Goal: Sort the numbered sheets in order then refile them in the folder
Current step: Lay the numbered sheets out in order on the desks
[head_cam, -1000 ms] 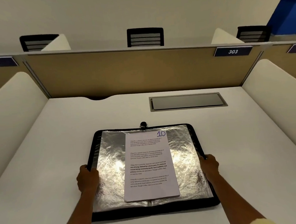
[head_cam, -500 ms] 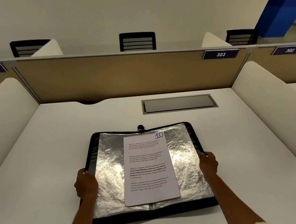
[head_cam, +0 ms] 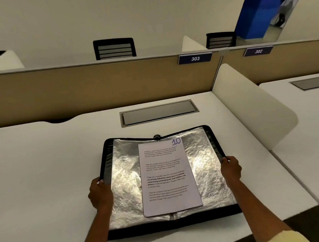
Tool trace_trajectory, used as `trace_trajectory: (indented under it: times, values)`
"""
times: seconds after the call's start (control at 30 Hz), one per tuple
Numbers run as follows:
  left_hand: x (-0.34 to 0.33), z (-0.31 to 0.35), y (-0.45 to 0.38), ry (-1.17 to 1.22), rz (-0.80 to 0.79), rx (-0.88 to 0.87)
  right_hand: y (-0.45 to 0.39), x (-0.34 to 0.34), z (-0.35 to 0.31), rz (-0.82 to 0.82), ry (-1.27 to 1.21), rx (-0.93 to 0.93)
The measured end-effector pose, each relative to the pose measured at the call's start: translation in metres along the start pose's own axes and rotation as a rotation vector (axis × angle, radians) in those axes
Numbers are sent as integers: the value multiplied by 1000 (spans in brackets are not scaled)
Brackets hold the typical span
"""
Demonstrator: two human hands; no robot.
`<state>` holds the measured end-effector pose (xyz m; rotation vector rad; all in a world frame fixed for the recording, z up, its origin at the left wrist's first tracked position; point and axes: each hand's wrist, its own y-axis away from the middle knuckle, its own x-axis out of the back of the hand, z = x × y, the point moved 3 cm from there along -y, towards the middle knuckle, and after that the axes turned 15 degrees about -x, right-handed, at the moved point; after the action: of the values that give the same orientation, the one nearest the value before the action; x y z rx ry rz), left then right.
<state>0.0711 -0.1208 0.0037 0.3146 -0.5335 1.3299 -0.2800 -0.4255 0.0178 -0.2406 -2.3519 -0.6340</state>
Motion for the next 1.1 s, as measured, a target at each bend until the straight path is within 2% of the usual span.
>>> trace_trajectory:
  times: [0.33,0.63,1.1]
  values:
    - [-73,55,80,51,-37,0,-85,86,21,55,20,-30]
    - [-132,76,156,40,-21,23,-165,138,51,42,34,-17]
    - [-175,87,209,-18,-47,21,-234,164,51,8,62,-16]
